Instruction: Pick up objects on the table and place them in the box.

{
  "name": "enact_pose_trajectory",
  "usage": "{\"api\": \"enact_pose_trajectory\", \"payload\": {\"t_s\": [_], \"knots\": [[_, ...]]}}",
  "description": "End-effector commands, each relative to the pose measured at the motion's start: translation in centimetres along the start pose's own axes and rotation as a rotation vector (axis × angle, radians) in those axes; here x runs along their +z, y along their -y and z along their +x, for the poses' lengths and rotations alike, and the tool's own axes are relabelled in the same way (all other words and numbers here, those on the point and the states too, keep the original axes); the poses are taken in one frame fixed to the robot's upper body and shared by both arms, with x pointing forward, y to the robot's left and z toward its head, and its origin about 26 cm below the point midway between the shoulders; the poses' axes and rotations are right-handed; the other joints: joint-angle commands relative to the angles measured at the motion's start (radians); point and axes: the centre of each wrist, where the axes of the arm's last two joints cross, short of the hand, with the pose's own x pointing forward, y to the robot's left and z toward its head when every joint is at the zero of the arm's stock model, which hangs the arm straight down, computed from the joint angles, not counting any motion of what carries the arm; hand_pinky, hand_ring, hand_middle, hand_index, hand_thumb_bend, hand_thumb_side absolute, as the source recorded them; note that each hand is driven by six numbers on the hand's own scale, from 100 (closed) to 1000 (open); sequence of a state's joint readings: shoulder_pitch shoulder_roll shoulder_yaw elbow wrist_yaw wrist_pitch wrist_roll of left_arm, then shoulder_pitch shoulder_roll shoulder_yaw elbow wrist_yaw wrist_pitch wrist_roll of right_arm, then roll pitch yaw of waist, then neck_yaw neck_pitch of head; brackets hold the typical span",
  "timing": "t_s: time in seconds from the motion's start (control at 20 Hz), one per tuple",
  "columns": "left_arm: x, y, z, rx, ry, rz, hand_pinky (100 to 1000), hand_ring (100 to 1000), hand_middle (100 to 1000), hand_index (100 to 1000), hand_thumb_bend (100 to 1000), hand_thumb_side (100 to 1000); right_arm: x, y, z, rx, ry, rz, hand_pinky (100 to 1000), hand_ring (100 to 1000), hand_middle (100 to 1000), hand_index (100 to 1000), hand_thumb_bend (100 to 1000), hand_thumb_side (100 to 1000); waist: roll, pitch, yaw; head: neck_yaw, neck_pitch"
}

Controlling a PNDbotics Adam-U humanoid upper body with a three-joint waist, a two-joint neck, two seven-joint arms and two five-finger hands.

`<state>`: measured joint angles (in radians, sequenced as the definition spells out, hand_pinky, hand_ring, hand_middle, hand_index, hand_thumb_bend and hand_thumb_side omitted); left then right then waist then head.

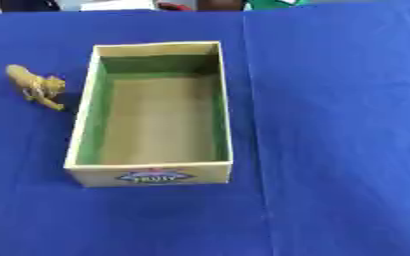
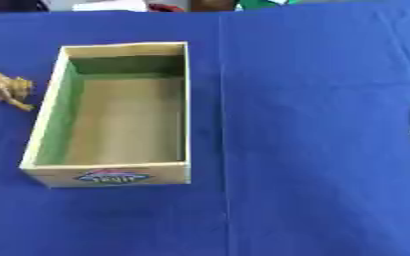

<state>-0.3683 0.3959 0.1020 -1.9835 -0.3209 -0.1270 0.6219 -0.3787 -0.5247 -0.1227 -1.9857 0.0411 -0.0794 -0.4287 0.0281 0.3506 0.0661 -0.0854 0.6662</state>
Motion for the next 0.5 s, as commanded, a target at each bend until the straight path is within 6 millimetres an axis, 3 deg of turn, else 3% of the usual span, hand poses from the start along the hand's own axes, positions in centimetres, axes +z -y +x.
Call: {"api": "enact_pose_trajectory", "payload": {"t_s": [0.05, 0.5], "knots": [[-0.6, -0.49, 0.33, -0.003, 0.027, 0.011, 504, 603, 595, 735, 100, 646, -0.67, 0.28, 0.66, 0.002, 0.033, -0.001, 806, 688, 769, 859, 100, 961, -0.003, -0.022, -0.001, 0.002, 0.001], [-0.7, -0.51, 0.36, -0.009, 0.03, -0.001, 506, 604, 597, 737, 100, 651, -0.71, 0.24, 0.69, 0.0, 0.035, 0.005, 806, 689, 768, 858, 100, 961, -0.002, -0.034, 0.006, 0.016, 0.042]]}}
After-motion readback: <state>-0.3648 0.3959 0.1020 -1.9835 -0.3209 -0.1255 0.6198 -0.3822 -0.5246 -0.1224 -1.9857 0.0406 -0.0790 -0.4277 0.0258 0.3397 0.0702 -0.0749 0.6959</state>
